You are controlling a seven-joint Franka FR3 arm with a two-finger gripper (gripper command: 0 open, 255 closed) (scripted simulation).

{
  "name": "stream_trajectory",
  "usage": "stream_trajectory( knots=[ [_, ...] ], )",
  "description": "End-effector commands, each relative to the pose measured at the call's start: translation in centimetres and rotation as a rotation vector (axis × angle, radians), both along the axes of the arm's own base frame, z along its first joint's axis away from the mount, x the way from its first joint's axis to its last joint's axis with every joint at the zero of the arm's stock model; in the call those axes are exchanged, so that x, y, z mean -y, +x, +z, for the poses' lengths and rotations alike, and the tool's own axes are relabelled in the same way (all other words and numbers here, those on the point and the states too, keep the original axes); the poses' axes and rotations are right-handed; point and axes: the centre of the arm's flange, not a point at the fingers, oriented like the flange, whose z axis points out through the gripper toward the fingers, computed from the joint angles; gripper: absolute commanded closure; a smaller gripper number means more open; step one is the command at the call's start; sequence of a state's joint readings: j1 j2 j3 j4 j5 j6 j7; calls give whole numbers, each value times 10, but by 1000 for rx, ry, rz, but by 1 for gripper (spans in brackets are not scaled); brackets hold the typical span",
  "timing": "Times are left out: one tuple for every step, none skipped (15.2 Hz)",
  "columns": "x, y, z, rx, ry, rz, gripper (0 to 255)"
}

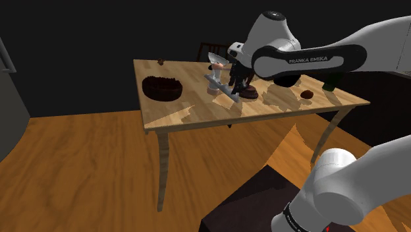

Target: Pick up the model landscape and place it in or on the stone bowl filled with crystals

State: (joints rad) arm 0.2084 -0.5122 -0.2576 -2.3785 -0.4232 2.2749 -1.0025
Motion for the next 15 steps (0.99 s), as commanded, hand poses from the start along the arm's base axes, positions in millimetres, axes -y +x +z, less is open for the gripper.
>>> stream_trajectory(
  knots=[
    [-1, 1, 12, 0, 0, 0, 255],
    [-1, 1, 17, 0, 0, 0, 255],
    [-1, 1, 22, 0, 0, 0, 255],
    [-1, 1, 28, 0, 0, 0, 255],
    [-1, 1, 33, 0, 0, 0, 255],
    [-1, 1, 38, 0, 0, 0, 255],
    [-1, 1, 44, 0, 0, 0, 255],
    [-1, 1, 49, 0, 0, 0, 255],
    [-1, 1, 54, 0, 0, 0, 255],
    [-1, 1, 59, 0, 0, 0, 255],
    [-1, 1, 65, 0, 0, 0, 255],
    [-1, 1, 70, 0, 0, 0, 255],
    [-1, 1, 75, 0, 0, 0, 255],
    [-1, 1, 78, 0, 0, 0, 255],
    [-12, 9, 78, 0, 0, 0, 255]
  ],
)
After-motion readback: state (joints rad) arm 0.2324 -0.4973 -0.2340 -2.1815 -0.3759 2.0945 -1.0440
